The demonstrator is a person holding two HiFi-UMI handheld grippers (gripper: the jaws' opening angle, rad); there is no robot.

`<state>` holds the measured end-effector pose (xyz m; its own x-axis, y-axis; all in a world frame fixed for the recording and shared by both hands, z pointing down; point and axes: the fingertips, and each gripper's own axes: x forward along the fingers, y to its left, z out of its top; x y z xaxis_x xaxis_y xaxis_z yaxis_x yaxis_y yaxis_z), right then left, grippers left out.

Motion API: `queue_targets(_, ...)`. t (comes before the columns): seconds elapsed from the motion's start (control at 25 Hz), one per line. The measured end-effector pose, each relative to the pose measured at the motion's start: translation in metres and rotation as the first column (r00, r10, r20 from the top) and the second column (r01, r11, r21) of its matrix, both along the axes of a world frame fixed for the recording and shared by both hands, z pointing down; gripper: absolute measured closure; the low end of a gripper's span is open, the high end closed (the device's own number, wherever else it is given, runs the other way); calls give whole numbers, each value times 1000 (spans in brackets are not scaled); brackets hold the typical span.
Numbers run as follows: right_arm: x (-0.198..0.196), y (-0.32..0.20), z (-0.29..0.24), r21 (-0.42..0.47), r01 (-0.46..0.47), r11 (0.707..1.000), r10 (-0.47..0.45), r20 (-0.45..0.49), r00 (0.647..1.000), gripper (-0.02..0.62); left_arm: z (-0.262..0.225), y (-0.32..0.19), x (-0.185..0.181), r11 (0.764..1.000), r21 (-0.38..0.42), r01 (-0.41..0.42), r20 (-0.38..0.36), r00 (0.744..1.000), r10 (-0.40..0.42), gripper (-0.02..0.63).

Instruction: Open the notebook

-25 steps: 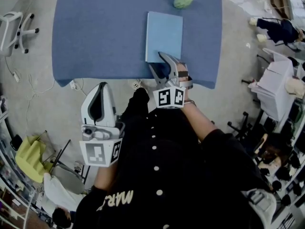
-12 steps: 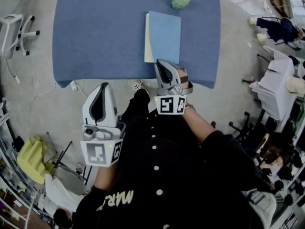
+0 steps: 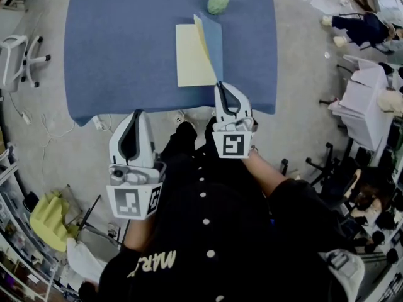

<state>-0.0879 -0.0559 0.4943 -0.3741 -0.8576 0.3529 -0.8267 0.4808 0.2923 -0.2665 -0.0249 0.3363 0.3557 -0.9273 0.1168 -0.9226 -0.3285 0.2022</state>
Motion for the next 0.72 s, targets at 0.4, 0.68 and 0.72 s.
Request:
queue_targets(0.4,105,-6,-5,-135,-201,970,228,232,946,580,-13,-10,68,998,12,-60,19,998,59,603)
queue_targets(0.68,172,-9,37,-282,-318,905,405,346,846,569,-15,-12,102,997,2,-73,31,997,72,603)
queue_targets(0.72,178,-9,43,-307,-330,893,427,344,836,566,-15,-12,105,997,1,-73,33,997,73,603)
